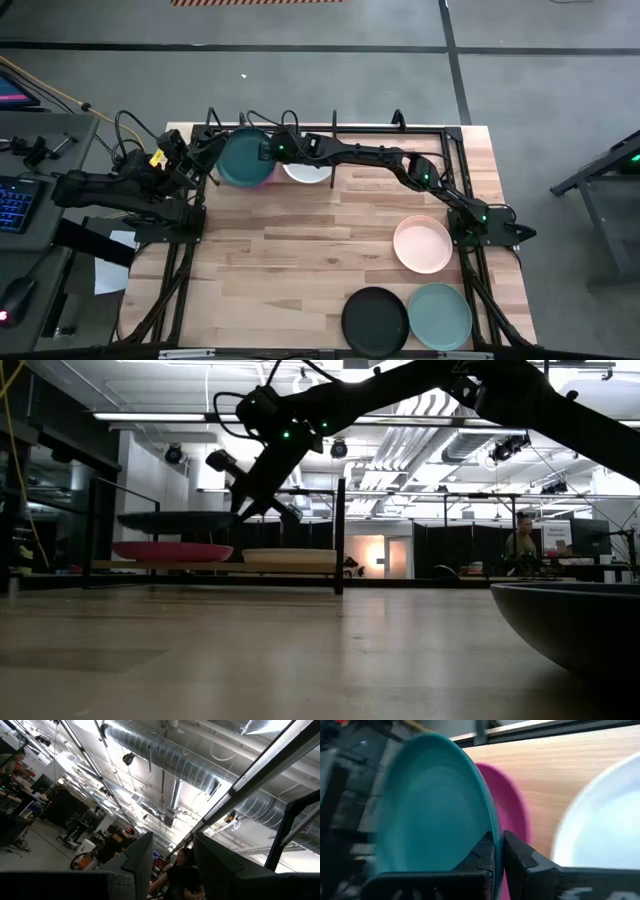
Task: Place and stack plates onto a shelf
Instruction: Stack the dark green plate on top of the pink plate on the shelf, then stack the light orange plate on top of the white plate on the shelf
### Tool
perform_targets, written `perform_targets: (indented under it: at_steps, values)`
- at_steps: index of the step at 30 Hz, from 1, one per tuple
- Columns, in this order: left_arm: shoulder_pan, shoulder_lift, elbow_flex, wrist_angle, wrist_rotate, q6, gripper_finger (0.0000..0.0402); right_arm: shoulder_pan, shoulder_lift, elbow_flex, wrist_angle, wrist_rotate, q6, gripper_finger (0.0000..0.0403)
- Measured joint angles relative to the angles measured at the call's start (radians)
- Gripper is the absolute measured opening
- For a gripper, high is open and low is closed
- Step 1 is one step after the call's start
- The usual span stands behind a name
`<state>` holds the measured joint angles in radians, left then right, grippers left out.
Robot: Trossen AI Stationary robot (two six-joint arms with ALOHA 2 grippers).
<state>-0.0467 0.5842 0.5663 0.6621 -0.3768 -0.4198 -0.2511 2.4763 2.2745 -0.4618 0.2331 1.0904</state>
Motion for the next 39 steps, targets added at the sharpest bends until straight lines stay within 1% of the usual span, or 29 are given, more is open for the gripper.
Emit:
perform_targets:
  at_steps: [4, 10, 13, 15, 19, 22, 24, 27, 31, 34, 37, 39]
  values:
    - [0.000, 0.000, 0.000, 0.000, 0.000, 0.000, 0.0131, -0.006, 0.000, 0.000, 0.049, -0.039, -0.018, 0.0037]
    - [0.000, 0.000, 0.000, 0.000, 0.000, -0.021, 0.0131, -0.018, 0.000, 0.000, 0.036, -0.033, -0.026, 0.0105]
    - [0.000, 0.000, 0.000, 0.000, 0.000, -0.033, 0.0131, -0.026, 0.000, 0.001, 0.035, -0.032, -0.058, 0.0129]
    - [0.000, 0.000, 0.000, -0.001, 0.000, -0.034, 0.0131, -0.029, 0.000, 0.002, 0.035, -0.042, -0.068, 0.0134]
    - [0.000, 0.000, 0.000, -0.002, 0.000, -0.034, 0.0131, -0.032, 0.000, 0.002, 0.045, -0.097, -0.066, 0.0135]
    - [0.000, 0.000, 0.000, -0.002, 0.000, -0.033, 0.0131, -0.032, -0.004, 0.002, 0.039, -0.110, -0.113, 0.0135]
    - [0.000, 0.000, 0.000, -0.004, 0.000, -0.034, 0.0131, -0.036, -0.015, 0.002, 0.028, -0.111, -0.192, 0.0135]
    - [0.000, 0.000, 0.000, -0.010, 0.008, -0.034, 0.0131, -0.049, -0.060, 0.010, 0.023, -0.143, -0.321, 0.0135]
    - [0.000, 0.000, 0.000, -0.013, 0.029, -0.032, 0.0131, -0.077, -0.154, 0.011, -0.008, -0.258, -0.514, 0.0135]
    - [0.000, 0.000, 0.000, -0.015, 0.041, -0.030, 0.0131, -0.074, -0.244, 0.011, -0.110, -0.311, -0.651, 0.0135]
    - [0.000, 0.000, 0.000, -0.018, 0.052, 0.002, 0.0131, -0.048, -0.345, 0.011, -0.244, -0.310, -0.771, 0.0135]
    - [0.000, 0.000, 0.000, -0.032, 0.053, 0.022, 0.0131, -0.019, -0.410, -0.001, -0.348, -0.285, -0.855, 0.0135]
